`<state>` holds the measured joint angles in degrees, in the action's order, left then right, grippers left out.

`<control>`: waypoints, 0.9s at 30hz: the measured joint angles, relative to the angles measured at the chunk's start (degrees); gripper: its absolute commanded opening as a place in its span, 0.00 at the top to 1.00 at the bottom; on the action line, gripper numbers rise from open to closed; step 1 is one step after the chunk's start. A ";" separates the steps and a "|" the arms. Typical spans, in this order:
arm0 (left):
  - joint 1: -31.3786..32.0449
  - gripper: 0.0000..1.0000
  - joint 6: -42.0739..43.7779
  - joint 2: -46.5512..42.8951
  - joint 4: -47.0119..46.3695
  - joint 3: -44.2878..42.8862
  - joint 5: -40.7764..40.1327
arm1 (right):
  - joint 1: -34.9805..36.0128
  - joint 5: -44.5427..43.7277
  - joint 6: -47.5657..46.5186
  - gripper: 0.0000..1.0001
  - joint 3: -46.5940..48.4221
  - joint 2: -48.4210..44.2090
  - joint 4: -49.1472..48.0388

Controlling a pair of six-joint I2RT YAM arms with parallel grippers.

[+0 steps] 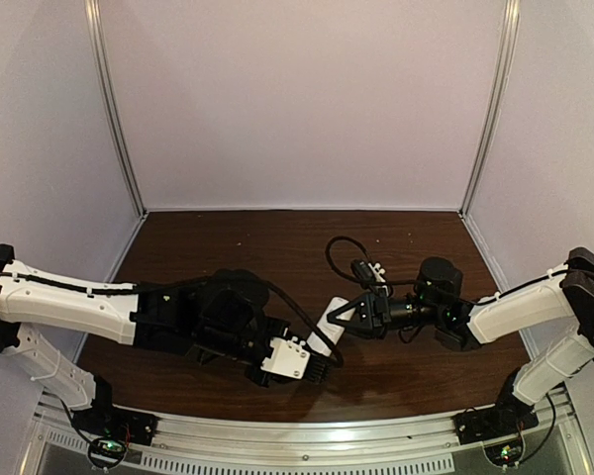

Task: Load the batteries into the remote control
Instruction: Press the battery cover on the remote control.

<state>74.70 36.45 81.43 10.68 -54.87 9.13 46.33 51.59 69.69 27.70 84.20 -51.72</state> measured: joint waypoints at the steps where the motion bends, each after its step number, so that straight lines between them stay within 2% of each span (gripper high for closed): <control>1: 0.00 0.68 -0.07 0.00 0.00 0.00 0.04 | 0.00 0.00 0.02 1.00 0.00 0.00 -0.07; 27: 0.00 0.85 1.49 -2.97 -0.22 2.71 0.37 | 0.22 0.42 1.07 1.00 0.00 0.02 -0.83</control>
<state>74.70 37.93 78.46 10.46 -52.16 9.50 46.54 52.01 70.76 27.70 84.23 -52.56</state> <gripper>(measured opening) 0.165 0.224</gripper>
